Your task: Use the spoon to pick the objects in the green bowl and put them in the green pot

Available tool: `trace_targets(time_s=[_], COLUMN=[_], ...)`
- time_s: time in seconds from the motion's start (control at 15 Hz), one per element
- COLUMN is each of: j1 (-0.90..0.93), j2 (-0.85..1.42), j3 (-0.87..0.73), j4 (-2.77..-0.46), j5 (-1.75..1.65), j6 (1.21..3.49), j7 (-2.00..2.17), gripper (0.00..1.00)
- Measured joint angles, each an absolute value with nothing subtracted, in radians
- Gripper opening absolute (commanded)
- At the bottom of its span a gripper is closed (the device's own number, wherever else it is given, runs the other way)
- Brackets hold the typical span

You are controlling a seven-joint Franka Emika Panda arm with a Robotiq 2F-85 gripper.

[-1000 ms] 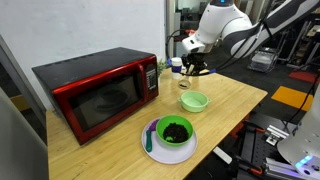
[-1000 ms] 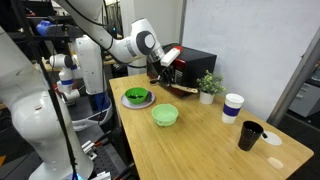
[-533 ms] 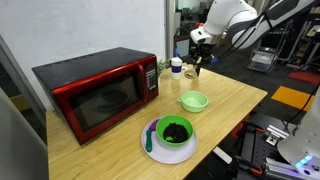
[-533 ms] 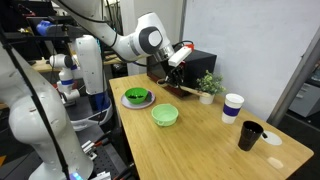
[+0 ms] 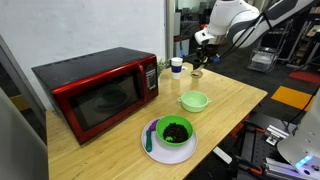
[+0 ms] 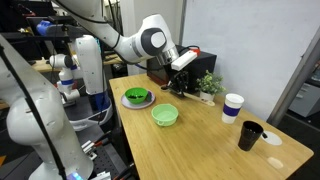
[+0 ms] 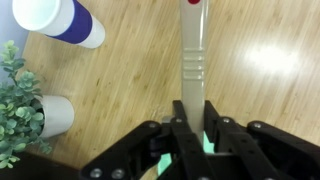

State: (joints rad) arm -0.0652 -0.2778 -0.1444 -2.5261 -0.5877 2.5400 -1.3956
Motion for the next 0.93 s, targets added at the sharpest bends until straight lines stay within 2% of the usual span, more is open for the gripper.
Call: trace_targets(time_s=[0.93], j1=[-0.077], j2=[-0.220], j3=[-0.080], j4=[-2.531], j5=[-1.007], j6=[2.509], j7=[-1.029], gripper=[0.06])
